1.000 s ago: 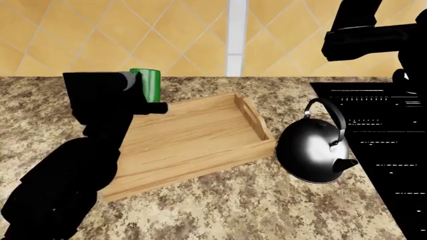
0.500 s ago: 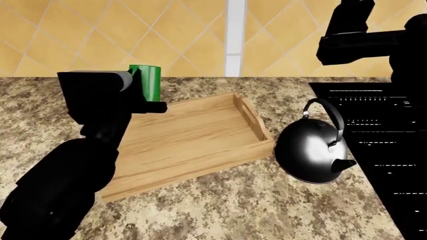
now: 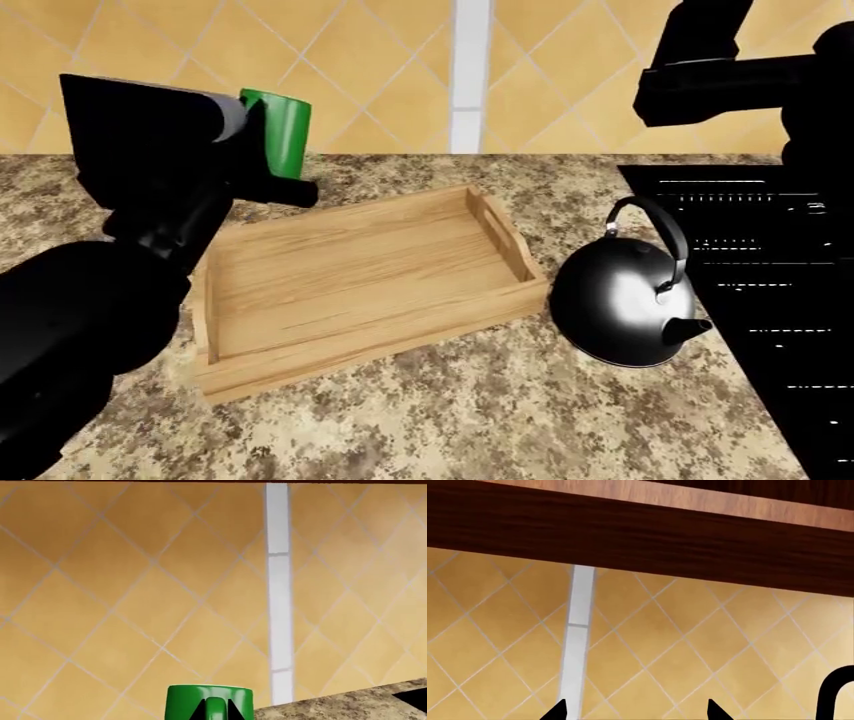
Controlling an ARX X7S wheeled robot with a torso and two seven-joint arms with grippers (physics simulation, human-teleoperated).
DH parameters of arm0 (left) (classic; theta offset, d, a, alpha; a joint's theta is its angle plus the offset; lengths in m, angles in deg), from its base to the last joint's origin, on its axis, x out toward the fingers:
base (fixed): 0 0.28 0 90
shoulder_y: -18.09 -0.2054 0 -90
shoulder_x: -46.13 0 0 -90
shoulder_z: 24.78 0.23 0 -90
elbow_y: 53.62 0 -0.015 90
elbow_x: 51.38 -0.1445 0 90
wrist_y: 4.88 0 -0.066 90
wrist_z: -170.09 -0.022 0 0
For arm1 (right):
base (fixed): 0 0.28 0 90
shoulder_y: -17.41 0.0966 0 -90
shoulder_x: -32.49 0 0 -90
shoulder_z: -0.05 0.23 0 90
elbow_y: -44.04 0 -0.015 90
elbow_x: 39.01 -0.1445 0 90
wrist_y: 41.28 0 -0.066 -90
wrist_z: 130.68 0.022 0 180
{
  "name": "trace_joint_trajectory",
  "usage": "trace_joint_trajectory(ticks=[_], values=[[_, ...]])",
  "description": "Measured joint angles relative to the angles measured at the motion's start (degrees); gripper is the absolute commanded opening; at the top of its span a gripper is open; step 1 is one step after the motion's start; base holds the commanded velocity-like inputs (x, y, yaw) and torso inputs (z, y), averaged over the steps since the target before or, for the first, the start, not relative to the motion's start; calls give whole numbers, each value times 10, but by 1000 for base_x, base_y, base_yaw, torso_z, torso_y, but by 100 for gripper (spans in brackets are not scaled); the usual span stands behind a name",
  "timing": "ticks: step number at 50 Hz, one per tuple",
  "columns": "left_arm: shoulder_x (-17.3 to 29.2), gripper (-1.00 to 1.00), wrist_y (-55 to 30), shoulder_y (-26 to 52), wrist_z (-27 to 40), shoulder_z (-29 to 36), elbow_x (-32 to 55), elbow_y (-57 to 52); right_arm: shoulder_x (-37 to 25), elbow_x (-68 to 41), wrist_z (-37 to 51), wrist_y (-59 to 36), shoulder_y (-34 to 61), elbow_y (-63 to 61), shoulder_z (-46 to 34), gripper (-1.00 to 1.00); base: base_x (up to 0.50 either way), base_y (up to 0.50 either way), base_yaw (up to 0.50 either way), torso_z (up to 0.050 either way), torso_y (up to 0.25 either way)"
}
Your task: Pick the kettle from the counter and place it on the tray. Then pick the mug from the cabinet and place it on the tray. Then close the cabinet doors.
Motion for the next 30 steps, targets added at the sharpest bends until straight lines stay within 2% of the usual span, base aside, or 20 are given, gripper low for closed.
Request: trace_joint_trajectory(ticks=[9, 30], values=[[17, -100, 15, -35, -12, 13, -22, 0, -1, 5, -3, 4, -6, 0, 0, 100, 0, 0, 0, 0, 0], [26, -100, 159, -155, -42, 28, -133, 22, -1, 21, -13, 15, -25, -1, 0, 100, 0, 0, 0, 0, 0]])
